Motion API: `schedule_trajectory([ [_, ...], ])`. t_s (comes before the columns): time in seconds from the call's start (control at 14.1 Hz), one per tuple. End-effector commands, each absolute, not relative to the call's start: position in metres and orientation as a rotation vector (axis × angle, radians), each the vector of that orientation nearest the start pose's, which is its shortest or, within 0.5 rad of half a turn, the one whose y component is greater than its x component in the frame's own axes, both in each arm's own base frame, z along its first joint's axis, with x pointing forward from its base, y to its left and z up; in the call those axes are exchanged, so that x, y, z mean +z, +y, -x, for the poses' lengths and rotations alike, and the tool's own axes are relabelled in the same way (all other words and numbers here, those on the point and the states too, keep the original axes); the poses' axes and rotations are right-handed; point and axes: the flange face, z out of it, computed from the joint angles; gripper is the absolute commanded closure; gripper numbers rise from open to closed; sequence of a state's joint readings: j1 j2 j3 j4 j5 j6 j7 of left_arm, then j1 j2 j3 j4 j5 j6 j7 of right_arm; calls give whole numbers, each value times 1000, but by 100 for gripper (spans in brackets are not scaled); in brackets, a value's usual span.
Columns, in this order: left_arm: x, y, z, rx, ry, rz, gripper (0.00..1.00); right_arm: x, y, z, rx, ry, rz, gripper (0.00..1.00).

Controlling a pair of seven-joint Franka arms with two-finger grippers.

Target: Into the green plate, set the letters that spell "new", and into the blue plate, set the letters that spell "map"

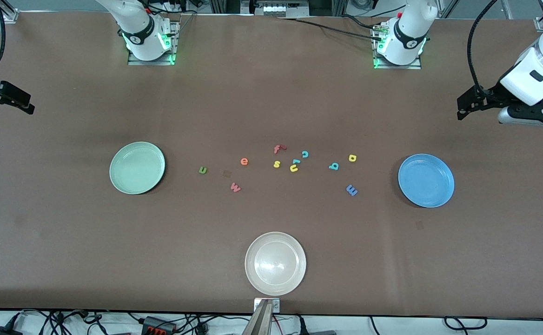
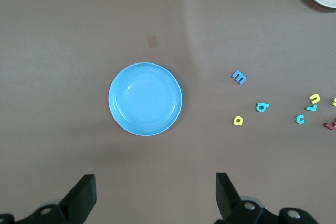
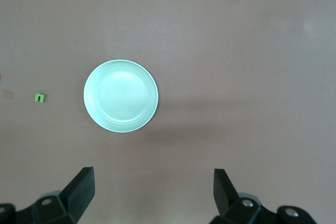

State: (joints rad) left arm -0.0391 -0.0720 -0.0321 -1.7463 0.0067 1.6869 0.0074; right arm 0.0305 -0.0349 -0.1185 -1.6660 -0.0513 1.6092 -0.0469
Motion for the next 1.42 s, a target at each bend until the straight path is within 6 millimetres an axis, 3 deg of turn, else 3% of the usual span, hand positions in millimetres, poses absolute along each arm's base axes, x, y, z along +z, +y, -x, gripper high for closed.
schedule_trajectory([
  [0.0,596,-40,-539,-12,118,3137,0,607,-48,-541,47,48,3196,0],
  [0.21,596,-40,-539,-12,118,3137,0,602,-47,-543,62,45,3196,0],
  [0.35,596,-40,-539,-12,118,3137,0,597,-32,-546,83,-4,3195,0],
  [0.5,596,-40,-539,-12,118,3137,0,577,-11,-553,151,-56,3193,0],
  [0.78,596,-41,-539,-10,120,3137,0,520,67,-574,278,-236,3131,0],
  [1.21,596,-41,-539,-10,120,3137,0,432,148,-600,320,-335,3055,0],
  [1.35,596,-42,-539,-3,123,3137,0,400,164,-610,295,-230,3085,1],
])
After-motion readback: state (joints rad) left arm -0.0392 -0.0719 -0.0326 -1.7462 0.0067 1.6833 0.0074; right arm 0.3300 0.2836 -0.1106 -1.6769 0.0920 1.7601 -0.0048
